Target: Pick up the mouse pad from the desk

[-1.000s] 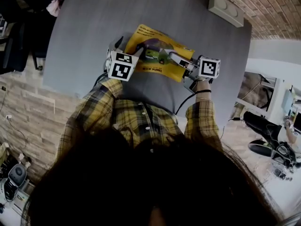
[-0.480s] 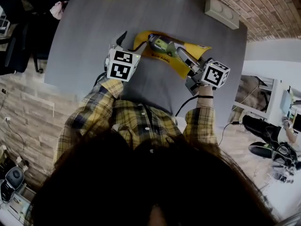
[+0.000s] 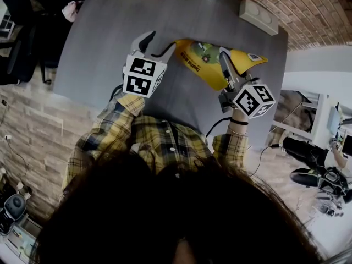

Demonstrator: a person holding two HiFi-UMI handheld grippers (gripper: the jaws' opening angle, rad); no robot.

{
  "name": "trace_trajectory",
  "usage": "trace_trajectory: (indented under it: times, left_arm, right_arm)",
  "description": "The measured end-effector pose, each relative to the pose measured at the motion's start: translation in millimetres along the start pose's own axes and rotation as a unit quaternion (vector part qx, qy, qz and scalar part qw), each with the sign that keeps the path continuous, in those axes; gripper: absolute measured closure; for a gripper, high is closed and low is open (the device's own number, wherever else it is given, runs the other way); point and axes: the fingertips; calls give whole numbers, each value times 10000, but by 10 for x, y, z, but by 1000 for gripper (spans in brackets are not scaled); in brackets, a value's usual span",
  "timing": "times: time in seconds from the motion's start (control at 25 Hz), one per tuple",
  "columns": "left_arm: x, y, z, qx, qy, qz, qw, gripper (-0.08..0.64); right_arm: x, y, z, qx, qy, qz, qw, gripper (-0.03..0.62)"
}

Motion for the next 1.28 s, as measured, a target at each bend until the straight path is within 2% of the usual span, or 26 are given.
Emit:
trace_trajectory:
  times: [0.2,0.72,0.84,1.04,1.28]
  left_arm:
    - [133,165,141,228,-118,-57,9997,335]
    - [335,413,408,645,-379,-64,9972,446]
    - [351,447,445,719,-392,-87,9966,483]
    - [329,482,487,790,-332,-113,9963,559]
    - [289,497,462,809,-298,-72,9963,561]
  right_arm:
    - [-66,167,143,155,-543,680,9961,578]
    - [-114,491,451,532,-1593,1691,9712,578]
    - [-119,508,468,579,-1672,1766,9682,580]
    - [-97,494,454,576,-1649,1711,9696,580]
    - [-95,482,402,546,-1611,1737,9700,580]
Point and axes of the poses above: the fingertips, and each gripper's own axes: z backward along the fingers, x to its right, y out of its top, and after that the axes turned 13 degrees about z, right-handed
